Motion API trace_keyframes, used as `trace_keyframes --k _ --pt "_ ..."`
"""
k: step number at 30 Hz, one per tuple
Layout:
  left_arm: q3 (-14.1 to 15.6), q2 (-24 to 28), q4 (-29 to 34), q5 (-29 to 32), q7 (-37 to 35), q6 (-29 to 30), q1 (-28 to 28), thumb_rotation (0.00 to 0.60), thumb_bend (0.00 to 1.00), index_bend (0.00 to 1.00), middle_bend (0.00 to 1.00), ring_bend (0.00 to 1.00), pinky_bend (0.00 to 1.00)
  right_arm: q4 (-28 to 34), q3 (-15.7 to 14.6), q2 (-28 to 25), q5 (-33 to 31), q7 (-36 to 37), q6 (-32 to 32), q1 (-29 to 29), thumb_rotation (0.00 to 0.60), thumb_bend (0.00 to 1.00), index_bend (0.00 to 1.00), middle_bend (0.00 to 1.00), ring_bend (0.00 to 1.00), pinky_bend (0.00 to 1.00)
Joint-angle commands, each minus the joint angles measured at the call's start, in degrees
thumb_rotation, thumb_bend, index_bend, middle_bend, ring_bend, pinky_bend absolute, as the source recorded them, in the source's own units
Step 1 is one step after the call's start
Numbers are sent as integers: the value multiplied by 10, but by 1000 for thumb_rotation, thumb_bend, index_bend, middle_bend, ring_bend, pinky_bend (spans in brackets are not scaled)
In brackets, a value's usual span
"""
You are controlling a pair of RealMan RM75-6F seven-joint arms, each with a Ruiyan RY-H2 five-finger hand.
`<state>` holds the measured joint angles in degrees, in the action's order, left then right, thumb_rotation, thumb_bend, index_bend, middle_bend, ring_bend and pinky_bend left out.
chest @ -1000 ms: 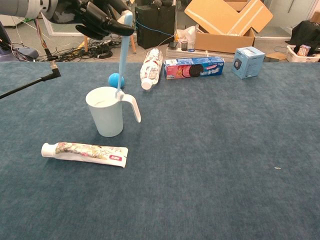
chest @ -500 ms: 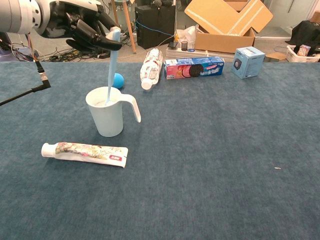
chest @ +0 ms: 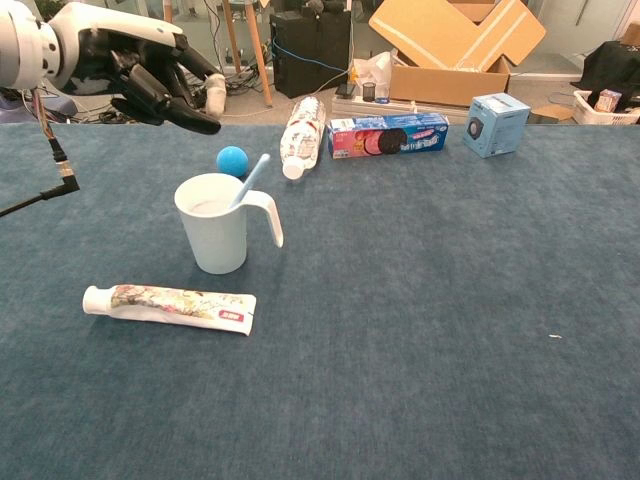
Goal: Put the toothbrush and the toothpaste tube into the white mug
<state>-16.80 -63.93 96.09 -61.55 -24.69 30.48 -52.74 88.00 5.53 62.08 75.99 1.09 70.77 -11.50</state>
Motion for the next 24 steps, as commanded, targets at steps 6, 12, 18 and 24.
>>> trace_keyframes --k 6,12,18,24 --pt "2 19 19 -5 4 11 13 600 94 493 1000 1000 1000 -2 0 3 -1 -4 -1 -1 600 15 109 19 11 397" --pt "10 52 53 -24 39 42 30 600 92 491 1000 1000 1000 -2 0 3 -2 -5 1 0 600 15 109 19 11 397" --pt "44 116 113 -20 126 66 49 600 90 453 1000 1000 1000 0 0 3 0 -7 4 1 600 15 109 19 11 397" --pt "85 174 169 2 204 73 64 600 90 353 634 655 751 1 -2 5 3 -13 5 1 600 15 109 19 11 397"
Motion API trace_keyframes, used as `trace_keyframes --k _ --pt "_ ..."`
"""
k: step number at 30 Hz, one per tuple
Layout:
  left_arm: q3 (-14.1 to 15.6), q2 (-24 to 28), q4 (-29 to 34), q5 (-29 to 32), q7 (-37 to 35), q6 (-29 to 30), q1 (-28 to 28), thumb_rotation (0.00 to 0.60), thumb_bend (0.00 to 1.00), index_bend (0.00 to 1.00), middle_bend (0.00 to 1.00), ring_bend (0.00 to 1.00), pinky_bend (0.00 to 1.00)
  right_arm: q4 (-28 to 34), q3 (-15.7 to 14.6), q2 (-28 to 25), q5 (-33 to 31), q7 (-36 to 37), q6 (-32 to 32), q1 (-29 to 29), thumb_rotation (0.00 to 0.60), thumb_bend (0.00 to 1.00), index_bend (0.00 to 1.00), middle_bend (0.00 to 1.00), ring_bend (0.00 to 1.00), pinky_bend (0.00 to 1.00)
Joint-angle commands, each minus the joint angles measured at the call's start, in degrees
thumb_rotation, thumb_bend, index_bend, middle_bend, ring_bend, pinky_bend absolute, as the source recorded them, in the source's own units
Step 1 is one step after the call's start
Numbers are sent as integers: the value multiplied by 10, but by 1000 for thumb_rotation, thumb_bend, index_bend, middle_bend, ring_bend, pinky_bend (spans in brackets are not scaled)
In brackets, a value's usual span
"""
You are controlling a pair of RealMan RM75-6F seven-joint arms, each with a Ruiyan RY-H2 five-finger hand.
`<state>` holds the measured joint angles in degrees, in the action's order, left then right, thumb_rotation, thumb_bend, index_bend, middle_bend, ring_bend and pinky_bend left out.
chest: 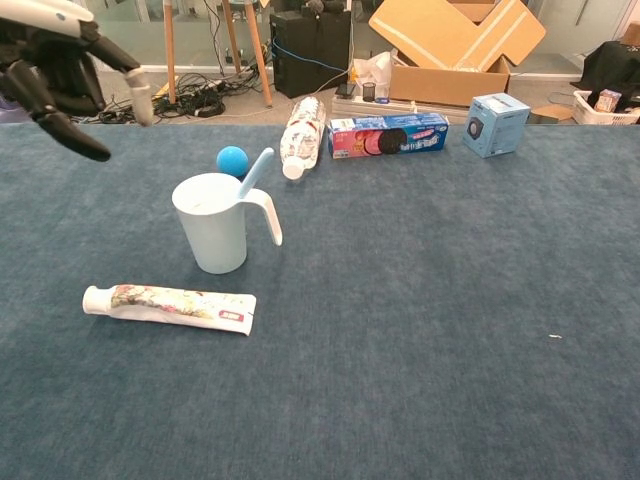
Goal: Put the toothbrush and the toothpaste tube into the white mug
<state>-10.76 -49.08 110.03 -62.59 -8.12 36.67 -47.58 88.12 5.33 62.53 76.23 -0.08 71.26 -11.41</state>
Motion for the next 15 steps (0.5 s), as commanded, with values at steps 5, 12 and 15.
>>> trace_keyframes --k 5,12,15 --pt "53 40 51 17 89 42 35 600 87 322 219 252 364 1 -2 3 2 -6 2 1 600 15 109 19 11 397" --pt "79 20 47 15 109 72 67 600 84 315 3 2 83 2 -2 4 3 -10 5 1 600 15 109 19 11 397" --pt "85 -9 24 10 109 82 79 600 83 315 0 0 28 5 0 1 4 -9 11 3 600 15 109 19 11 397"
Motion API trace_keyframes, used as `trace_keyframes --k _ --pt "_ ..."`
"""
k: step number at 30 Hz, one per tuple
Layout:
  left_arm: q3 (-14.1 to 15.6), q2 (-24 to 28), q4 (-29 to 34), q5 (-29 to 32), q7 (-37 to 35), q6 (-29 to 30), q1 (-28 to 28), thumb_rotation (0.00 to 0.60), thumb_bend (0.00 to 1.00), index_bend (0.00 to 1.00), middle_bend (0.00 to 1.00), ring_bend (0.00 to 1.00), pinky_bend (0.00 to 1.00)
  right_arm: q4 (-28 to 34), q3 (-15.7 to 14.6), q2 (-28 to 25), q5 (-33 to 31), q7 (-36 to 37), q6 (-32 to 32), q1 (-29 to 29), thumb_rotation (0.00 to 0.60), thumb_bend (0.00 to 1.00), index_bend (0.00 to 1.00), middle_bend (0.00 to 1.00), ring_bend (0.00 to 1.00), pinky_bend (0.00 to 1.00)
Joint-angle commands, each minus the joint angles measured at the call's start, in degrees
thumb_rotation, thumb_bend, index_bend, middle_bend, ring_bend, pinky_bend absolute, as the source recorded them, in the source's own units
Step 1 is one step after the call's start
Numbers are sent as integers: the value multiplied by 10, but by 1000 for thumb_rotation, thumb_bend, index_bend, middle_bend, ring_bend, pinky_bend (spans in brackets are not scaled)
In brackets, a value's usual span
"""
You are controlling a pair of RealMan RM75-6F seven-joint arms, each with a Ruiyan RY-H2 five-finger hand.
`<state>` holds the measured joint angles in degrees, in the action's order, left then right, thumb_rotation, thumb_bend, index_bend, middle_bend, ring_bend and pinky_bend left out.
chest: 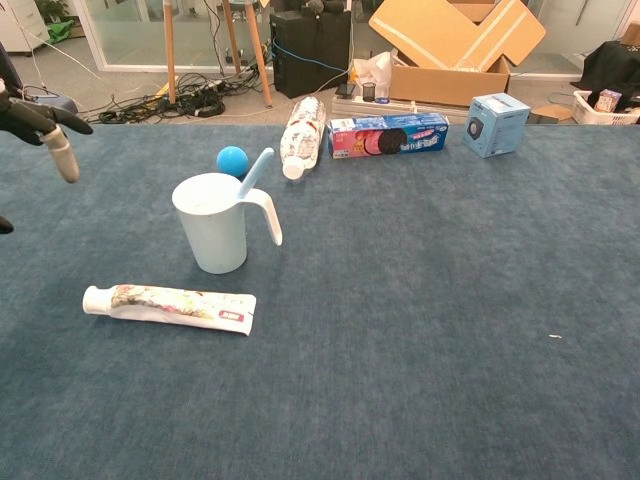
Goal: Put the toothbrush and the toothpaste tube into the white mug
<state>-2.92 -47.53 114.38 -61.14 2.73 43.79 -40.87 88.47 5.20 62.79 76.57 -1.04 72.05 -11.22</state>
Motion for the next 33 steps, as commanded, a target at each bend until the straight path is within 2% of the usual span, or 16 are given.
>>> trace_keyframes --k 1,7,18,25,26,27,29,31,33 --pt "7 -34 -27 -5 -1 15 15 600 83 308 0 0 12 2 2 -2 0 2 5 2 600 15 109 19 11 397" --pt "2 -95 -75 -9 -15 40 31 600 83 158 0 0 0 3 6 -8 -3 9 10 4 600 15 109 19 11 397" --pt "-2 -165 -150 17 -27 22 31 600 82 192 0 0 0 5 9 -13 -4 18 11 6 600 15 109 19 11 397" --pt "-5 -190 -180 3 -24 51 45 600 83 194 3 7 9 5 9 -15 -4 21 11 6 600 15 109 19 11 397" --pt "-4 -194 -184 -2 -17 60 47 600 83 196 31 50 40 5 9 -15 -3 21 11 6 600 15 109 19 11 397" --pt "-4 -198 -188 -6 -8 70 50 600 83 199 100 134 107 5 9 -15 -3 21 11 6 600 15 109 19 11 397" --pt "-4 -208 -196 -16 8 93 55 600 82 211 314 354 323 5 9 -15 -4 21 11 6 600 15 109 19 11 397" --pt "-4 -215 -201 -23 17 104 59 600 78 227 586 596 606 5 9 -15 -4 21 10 6 600 15 109 19 11 397" --pt "-4 -218 -204 -27 20 106 59 600 71 243 795 770 787 5 9 -15 -3 21 10 6 600 15 109 19 11 397"
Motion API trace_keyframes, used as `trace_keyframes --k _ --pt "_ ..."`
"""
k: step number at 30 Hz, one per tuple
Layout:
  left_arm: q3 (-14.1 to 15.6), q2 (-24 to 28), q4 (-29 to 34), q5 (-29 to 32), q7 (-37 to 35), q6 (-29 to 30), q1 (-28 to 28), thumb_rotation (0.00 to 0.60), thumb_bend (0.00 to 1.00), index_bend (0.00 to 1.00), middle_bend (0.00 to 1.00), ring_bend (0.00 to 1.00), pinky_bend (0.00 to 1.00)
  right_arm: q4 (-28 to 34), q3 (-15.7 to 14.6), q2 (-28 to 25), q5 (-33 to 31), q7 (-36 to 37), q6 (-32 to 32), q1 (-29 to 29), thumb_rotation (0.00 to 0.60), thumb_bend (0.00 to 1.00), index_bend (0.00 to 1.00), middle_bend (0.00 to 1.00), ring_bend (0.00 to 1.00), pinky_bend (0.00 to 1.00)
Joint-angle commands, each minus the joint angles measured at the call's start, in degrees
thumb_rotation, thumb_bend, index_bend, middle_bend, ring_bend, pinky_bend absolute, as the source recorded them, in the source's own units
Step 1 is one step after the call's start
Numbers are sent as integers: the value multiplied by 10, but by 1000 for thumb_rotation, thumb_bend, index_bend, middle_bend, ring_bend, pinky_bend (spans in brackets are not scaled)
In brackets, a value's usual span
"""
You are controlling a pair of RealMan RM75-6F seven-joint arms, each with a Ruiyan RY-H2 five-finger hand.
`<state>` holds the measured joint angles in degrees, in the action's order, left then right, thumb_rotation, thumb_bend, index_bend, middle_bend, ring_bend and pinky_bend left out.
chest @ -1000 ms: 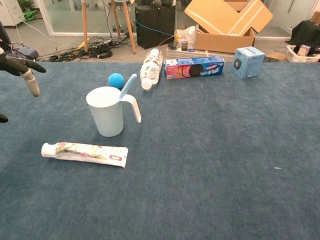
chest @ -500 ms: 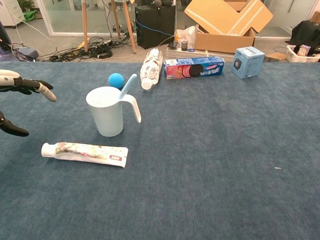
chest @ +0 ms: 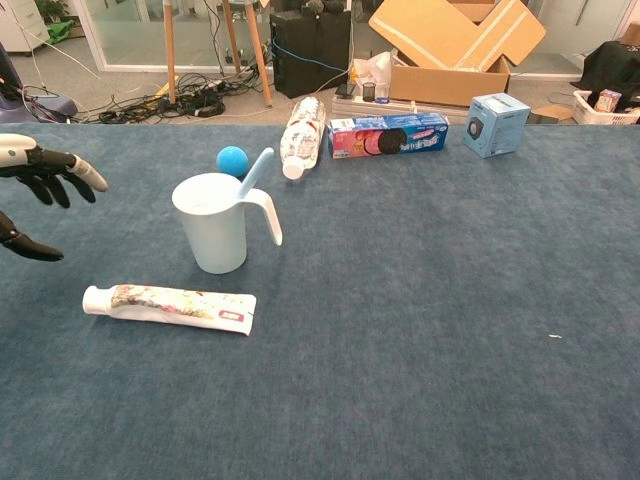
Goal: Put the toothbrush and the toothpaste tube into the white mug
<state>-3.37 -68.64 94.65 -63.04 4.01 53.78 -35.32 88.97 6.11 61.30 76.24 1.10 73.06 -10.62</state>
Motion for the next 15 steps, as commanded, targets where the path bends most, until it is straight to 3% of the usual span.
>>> trace_keyframes --k 1,4,9,15 --pt "1 -9 -9 -10 10 4 4 600 59 258 895 860 869 0 0 0 0 0 0 0 600 15 109 19 11 397" --pt "2 -12 -13 -15 12 -4 2 600 18 315 1000 998 996 0 0 0 1 0 0 0 600 15 109 19 11 397" --pt "4 -12 -13 -10 7 -37 -6 600 13 426 1000 1000 1000 -1 0 0 -1 0 -2 0 600 15 109 19 11 397" --pt "3 -11 -8 9 9 -73 -19 600 14 456 1000 1000 1000 -1 0 1 -1 -1 -3 -1 600 15 109 19 11 397"
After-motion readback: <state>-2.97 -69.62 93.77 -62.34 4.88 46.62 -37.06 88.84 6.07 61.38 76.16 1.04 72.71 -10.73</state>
